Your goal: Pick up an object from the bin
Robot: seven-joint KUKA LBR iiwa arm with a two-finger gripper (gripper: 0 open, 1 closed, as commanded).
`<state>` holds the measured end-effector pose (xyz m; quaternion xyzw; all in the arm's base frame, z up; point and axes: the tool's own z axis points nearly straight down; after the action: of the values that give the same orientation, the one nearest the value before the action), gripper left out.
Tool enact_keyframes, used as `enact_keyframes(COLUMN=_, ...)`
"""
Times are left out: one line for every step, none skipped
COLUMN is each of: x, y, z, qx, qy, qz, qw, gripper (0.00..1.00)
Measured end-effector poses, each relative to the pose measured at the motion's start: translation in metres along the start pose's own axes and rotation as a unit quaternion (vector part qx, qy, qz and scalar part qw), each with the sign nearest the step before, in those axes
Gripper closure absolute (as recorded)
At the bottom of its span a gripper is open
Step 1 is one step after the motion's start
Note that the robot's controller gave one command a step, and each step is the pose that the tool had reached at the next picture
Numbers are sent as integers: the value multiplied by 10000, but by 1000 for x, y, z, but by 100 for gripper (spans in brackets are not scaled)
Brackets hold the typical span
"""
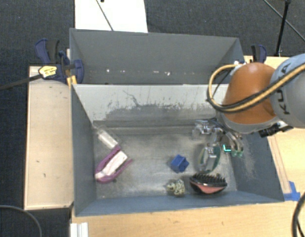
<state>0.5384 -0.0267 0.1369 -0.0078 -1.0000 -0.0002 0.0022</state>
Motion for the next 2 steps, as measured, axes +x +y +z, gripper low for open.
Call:
enact_keyframes(x=45, y=-82, z=62, qx=21, qy=-195, qz=-919, qw=9956, gripper=0)
enact_keyframes(x=41, y=-78, z=58, qx=23, qy=-245, qz=-964, qw=9950, gripper=100)
